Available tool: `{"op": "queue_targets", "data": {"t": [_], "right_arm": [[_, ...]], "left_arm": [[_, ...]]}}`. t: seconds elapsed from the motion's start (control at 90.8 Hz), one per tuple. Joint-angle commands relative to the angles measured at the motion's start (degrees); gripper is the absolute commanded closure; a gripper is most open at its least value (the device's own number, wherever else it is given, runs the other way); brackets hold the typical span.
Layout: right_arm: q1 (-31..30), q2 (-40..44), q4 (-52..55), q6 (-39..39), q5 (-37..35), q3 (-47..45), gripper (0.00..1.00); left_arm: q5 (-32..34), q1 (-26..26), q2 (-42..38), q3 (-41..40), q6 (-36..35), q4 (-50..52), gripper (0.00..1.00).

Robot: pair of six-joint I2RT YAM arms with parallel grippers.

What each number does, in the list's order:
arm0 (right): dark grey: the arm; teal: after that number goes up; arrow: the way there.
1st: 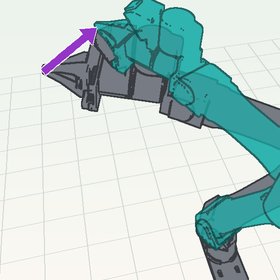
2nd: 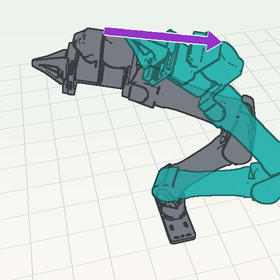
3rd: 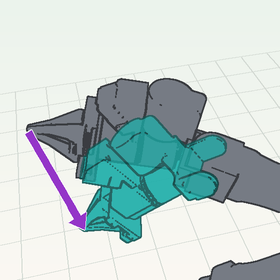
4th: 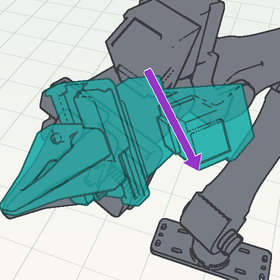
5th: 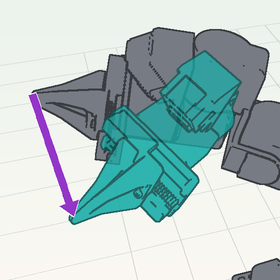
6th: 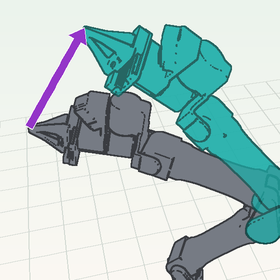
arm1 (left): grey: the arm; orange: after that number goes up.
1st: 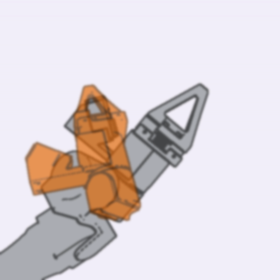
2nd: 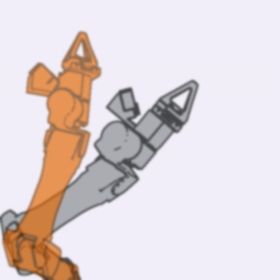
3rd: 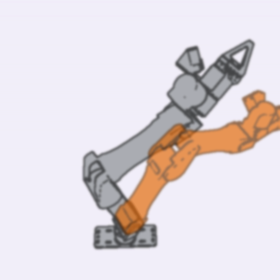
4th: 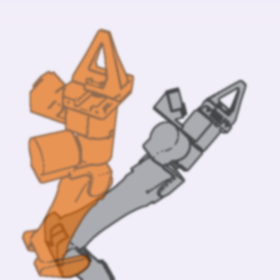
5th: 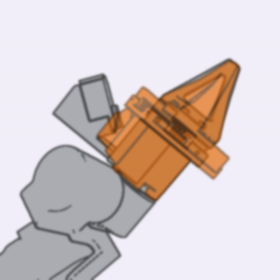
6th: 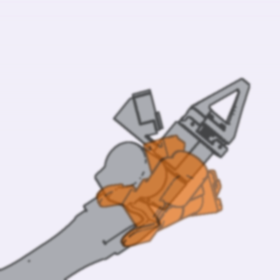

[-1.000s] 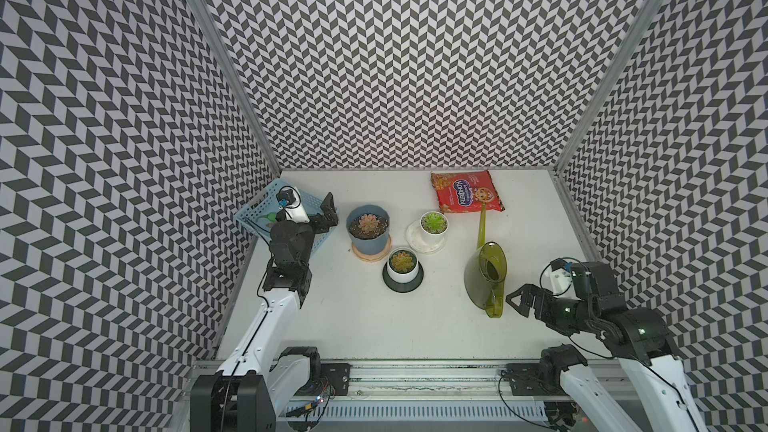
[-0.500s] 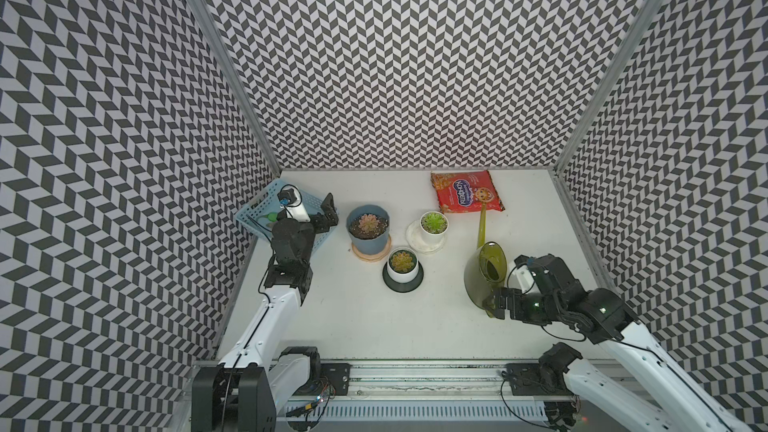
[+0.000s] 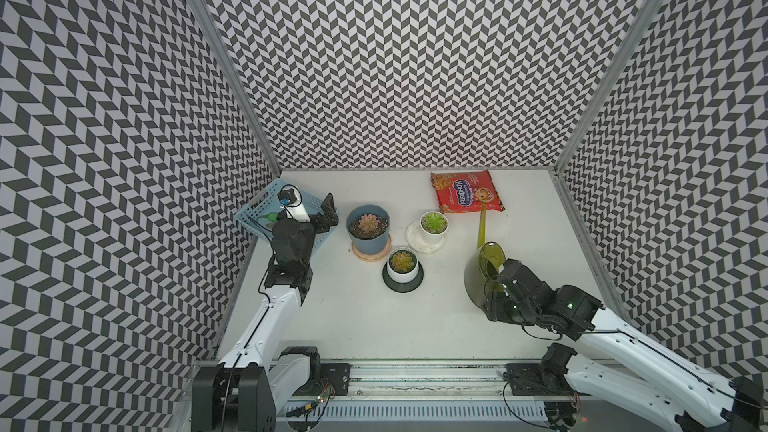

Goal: Water the succulent around the soil edge
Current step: Pick up the watering can from the center of the board.

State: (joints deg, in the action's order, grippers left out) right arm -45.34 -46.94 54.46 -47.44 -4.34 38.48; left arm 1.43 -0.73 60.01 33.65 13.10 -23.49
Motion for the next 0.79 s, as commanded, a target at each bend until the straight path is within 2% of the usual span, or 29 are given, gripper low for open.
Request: {"op": "queue_targets", "data": {"t": [0.0,0.319,0.628,0.782], "right_arm": [[-0.6,0.2,-5.7,0.0,-5.5,-1.8,0.45],[-1.2,1.4,-7.7,-0.5,-11.3,-4.7,0.58],[-1.2,1.6,-5.6,-0.9,-13.7,-2.3,1.0],[-1.2,0.2,-1.0,0.7,-14.1,4.4,1.0]], "left_arm": [[0.0,-0.1,0.4,0.5,-0.4,-1.6,0.0],[-0.4,-0.1,0.7,0.5,-0.6,-1.8,0.0],[-0.6,-0.1,0.6,0.5,-0.7,-1.8,0.0],[-0.5,-0.1,0.4,0.7,-0.8,-1.3,0.0]]}}
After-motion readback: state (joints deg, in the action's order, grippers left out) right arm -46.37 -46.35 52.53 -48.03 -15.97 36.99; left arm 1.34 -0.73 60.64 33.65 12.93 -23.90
